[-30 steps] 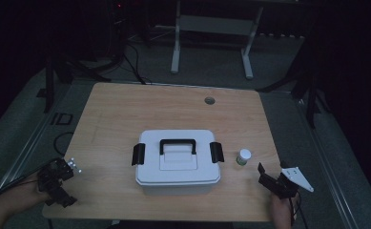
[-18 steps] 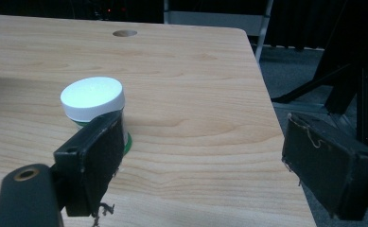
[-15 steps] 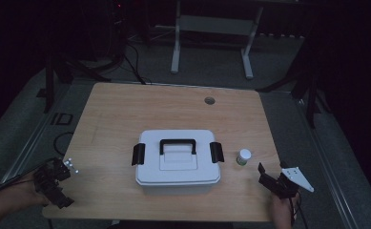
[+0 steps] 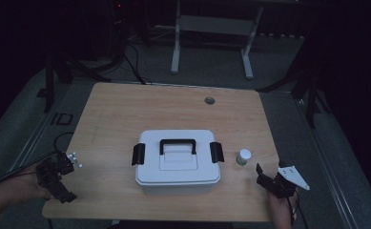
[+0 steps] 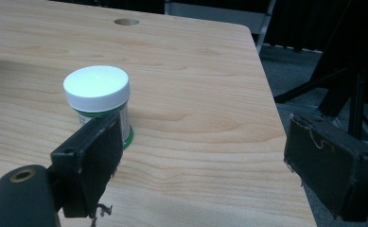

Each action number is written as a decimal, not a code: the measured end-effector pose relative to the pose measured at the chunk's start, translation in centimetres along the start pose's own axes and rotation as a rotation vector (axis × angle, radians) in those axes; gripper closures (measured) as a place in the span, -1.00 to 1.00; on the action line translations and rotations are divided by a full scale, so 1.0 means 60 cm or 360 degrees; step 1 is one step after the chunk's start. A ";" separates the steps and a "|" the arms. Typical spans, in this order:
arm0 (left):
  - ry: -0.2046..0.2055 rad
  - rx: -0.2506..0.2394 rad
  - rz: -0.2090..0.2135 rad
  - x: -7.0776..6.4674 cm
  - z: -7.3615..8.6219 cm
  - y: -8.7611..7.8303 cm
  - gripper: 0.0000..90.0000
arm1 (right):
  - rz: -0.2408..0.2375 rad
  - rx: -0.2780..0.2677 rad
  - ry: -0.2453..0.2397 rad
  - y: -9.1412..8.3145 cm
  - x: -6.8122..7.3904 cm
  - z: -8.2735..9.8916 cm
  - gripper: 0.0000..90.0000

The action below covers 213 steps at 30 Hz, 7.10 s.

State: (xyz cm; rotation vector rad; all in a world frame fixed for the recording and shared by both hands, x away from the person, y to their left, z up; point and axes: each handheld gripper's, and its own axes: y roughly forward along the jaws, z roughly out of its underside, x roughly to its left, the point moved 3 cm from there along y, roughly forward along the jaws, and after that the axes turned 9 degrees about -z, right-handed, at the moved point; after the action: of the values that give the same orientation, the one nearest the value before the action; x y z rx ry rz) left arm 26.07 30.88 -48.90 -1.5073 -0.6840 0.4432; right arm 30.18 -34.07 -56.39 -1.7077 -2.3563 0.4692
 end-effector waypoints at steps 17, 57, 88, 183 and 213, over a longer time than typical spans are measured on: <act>0.0156 -0.0040 0.0022 -0.024 -0.067 -0.053 -0.99 | -0.0051 0.0010 0.0015 0.002 -0.002 -0.001 -0.70; 0.0618 -0.0108 0.0008 -0.095 -0.266 -0.164 -0.98 | -0.0093 0.0009 0.0052 0.002 -0.005 0.000 -0.69; 0.0826 -0.0119 0.0006 -0.143 -0.412 -0.161 -0.98 | -0.0106 -0.0003 0.0065 0.001 -0.006 0.000 -0.70; 0.0896 -0.0053 -0.0064 -0.103 -0.393 -0.229 0.86 | -0.0108 0.0015 0.0082 0.002 -0.007 0.000 -0.69; 0.0421 -0.0037 -0.0052 0.023 -0.185 -0.235 0.86 | -0.0088 0.0047 0.0054 0.005 -0.004 -0.001 -0.69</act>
State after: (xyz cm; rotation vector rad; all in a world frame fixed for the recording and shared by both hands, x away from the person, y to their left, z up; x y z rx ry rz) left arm 32.31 22.87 -34.04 -1.5406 -0.5057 0.2057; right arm 30.52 -34.24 -56.46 -1.6203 -2.3543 0.4594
